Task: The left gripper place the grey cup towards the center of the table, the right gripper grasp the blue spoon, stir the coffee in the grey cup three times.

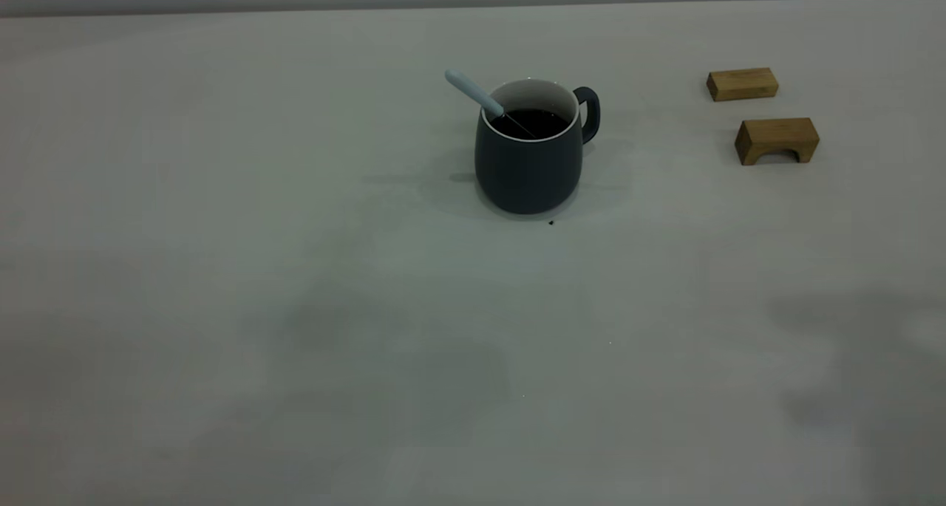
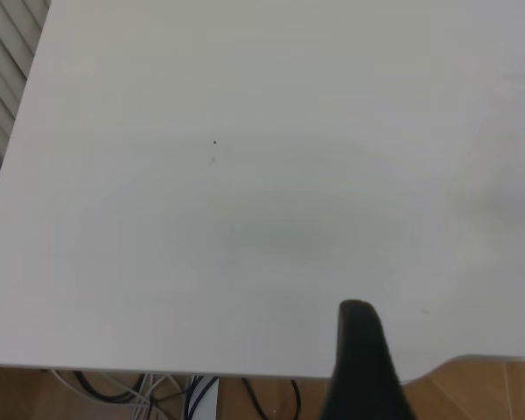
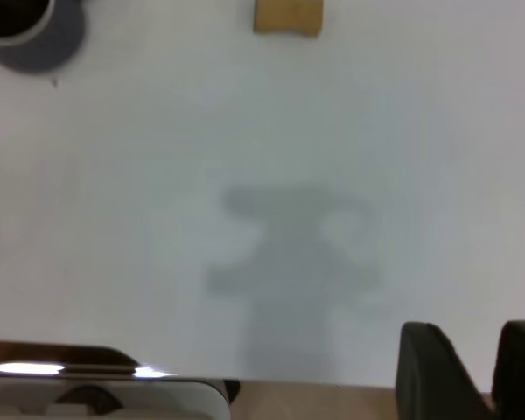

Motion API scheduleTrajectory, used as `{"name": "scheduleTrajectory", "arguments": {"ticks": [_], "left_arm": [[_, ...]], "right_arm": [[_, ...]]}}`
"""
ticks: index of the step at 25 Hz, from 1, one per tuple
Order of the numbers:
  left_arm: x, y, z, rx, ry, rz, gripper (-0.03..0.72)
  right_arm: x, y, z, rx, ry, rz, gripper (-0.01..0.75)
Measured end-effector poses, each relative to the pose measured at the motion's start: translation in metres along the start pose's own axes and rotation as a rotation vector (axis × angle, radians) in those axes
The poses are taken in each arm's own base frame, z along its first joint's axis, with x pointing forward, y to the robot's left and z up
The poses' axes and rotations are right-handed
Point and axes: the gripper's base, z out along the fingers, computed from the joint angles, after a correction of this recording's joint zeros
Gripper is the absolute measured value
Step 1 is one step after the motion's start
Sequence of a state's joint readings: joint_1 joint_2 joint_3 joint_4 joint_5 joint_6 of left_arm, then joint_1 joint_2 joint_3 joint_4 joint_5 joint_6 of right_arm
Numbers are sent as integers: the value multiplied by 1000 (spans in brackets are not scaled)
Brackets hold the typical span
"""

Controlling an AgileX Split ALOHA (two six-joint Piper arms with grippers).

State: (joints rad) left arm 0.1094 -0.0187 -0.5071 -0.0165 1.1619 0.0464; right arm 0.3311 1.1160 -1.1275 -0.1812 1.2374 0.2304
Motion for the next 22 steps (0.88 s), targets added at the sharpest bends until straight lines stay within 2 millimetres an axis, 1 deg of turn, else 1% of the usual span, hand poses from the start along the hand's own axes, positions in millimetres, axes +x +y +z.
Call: {"name": "scheduleTrajectory", "arguments": {"ticks": [5, 8, 12, 14, 18, 22], "left_arm": [[0, 0, 0, 0, 0, 0, 585], [0, 0, 0, 0, 0, 0, 585], [0, 0, 0, 0, 0, 0, 585], [0, 0, 0, 0, 0, 0, 585], [0, 0, 0, 0, 0, 0, 585], [0, 0, 0, 0, 0, 0, 585]], "right_arm": [[34, -7, -6, 0, -15, 1, 215], [59, -14, -8, -15, -41, 37, 217], [97, -31, -22, -16, -194, 159, 225], [123, -36, -28, 20, -271, 161, 228], [167, -36, -30, 82, -386, 114, 233], [195, -29, -26, 62, -480, 117, 237]]}}
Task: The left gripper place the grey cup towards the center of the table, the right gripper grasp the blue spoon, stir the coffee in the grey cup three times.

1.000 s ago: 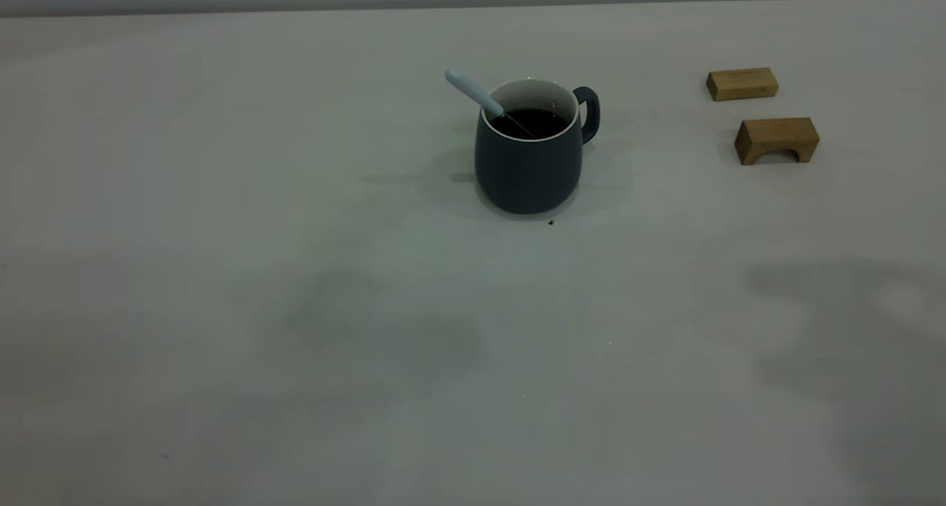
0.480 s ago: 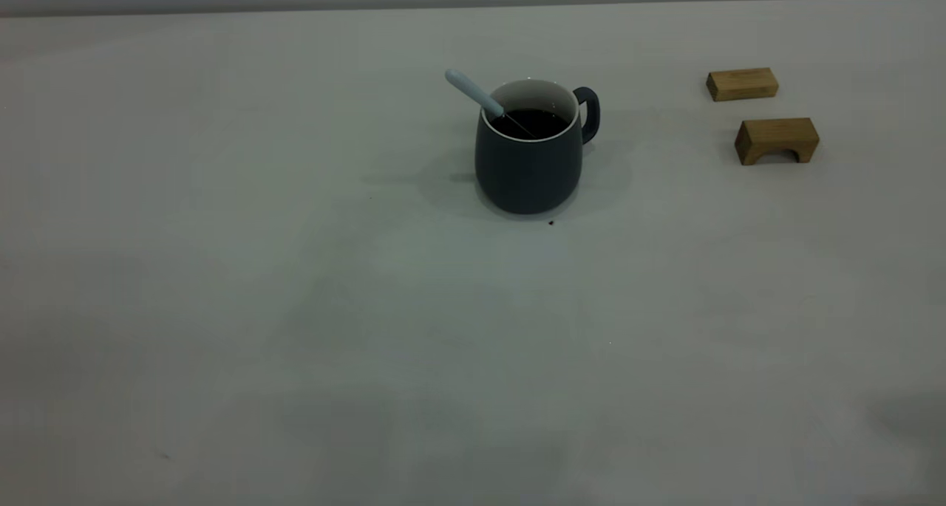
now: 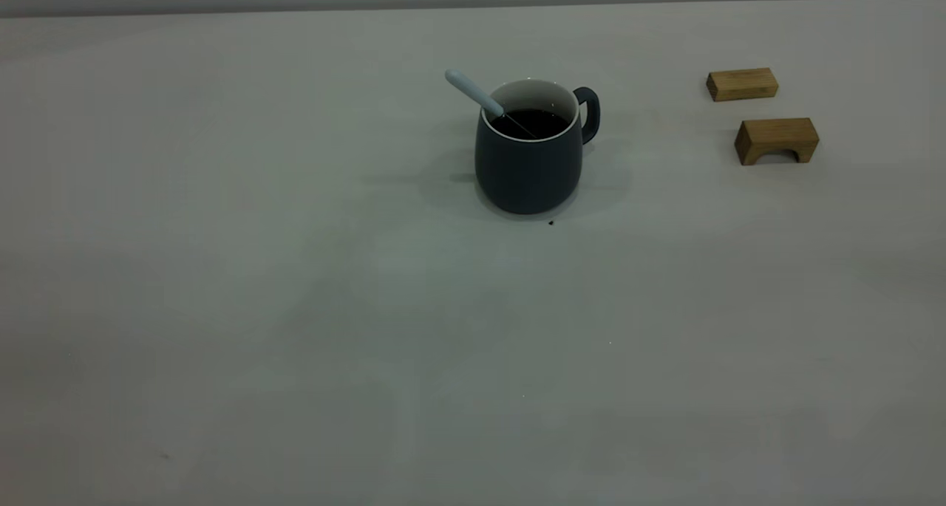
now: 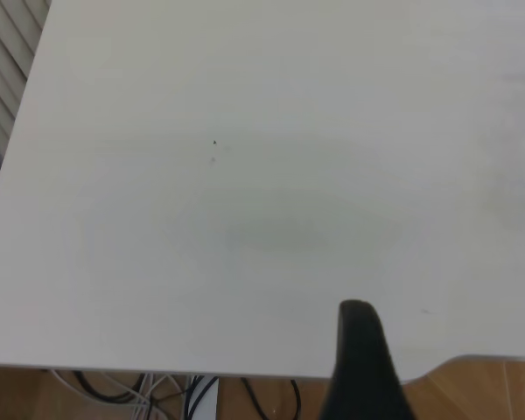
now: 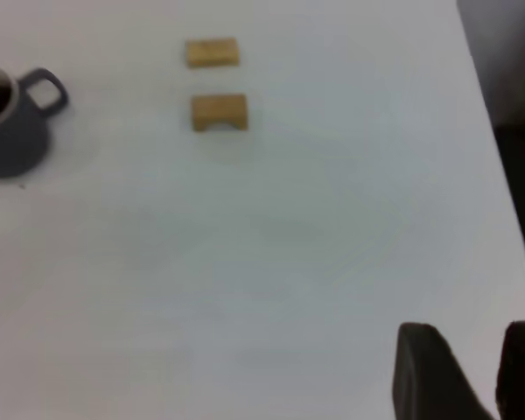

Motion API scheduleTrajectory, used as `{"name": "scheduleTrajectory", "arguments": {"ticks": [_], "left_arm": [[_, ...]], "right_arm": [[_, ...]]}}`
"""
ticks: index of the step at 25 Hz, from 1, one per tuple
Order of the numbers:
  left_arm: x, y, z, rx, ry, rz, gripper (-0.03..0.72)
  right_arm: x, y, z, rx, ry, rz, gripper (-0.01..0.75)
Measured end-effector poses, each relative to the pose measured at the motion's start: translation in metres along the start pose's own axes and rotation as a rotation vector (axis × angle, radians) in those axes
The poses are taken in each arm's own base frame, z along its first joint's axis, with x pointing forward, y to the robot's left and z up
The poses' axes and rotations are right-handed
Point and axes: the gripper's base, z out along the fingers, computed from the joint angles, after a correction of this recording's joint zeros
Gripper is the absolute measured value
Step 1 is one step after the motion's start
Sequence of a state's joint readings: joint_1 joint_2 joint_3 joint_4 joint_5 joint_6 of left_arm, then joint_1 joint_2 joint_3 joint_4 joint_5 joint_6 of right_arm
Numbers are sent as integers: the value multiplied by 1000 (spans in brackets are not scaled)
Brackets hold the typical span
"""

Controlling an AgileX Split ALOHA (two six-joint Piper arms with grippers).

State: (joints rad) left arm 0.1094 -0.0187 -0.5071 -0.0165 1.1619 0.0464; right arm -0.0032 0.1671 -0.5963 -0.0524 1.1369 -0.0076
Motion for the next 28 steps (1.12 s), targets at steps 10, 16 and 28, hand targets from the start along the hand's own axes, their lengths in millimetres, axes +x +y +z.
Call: {"name": "scheduleTrajectory", "arguments": {"ticks": [10, 16, 28], "left_arm": [[0, 0, 0, 0, 0, 0, 585], [0, 0, 0, 0, 0, 0, 585], [0, 0, 0, 0, 0, 0, 585]], "right_arm": [[35, 7, 6, -62, -11, 24, 237], [35, 11, 11, -99, -23, 25, 237], [35, 11, 11, -99, -24, 18, 237]]}}
